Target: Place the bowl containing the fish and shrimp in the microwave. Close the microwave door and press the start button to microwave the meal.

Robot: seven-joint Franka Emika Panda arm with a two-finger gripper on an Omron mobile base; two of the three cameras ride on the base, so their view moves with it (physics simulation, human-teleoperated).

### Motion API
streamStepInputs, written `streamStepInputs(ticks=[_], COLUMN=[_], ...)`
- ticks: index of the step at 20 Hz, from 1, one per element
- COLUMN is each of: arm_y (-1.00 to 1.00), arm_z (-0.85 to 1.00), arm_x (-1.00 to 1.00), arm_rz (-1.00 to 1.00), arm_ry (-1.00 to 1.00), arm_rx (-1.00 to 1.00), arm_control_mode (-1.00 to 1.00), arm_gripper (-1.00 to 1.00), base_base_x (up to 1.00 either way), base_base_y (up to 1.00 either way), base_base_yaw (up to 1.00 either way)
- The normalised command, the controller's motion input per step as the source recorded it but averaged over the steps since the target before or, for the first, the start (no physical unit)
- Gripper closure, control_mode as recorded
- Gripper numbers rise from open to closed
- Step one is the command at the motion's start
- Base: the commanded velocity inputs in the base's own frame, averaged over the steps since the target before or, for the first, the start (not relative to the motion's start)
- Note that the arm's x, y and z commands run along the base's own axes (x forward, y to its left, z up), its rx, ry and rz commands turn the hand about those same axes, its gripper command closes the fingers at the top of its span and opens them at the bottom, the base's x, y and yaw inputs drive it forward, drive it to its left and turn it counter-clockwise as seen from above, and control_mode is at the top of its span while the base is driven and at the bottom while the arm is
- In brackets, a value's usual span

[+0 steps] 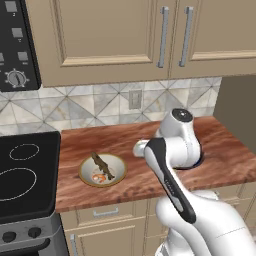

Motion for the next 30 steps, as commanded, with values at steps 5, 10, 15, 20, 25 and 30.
streamStepInputs(ticks=[5,10,15,20,25,30], arm_y=[0.45,0.28,0.22,0.15,0.00,0.14], arm_z=[-0.18,-0.25,-0.31,-0.23,-0.16,-0.18], arm_x=[0.00,0.15,0.16,0.25,0.31,0.22], arm_rz=[0.00,0.00,0.00,0.00,0.00,0.00], arm_ry=[0.00,0.01,0.04,0.14,0.17,0.10], arm_rx=[0.07,0.14,0.14,0.13,0.12,0.02], arm_control_mode=[-1.00,-1.00,-1.00,-1.00,-1.00,-1.00], arm_gripper=[-1.00,-1.00,-1.00,-1.00,-1.00,-1.00], base_base_x=[0.00,0.00,0.00,0.00,0.00,0.00], base_base_y=[0.00,0.00,0.00,0.00,0.00,0.00], base_base_yaw=[0.00,0.00,0.00,0.00,0.00,0.00])
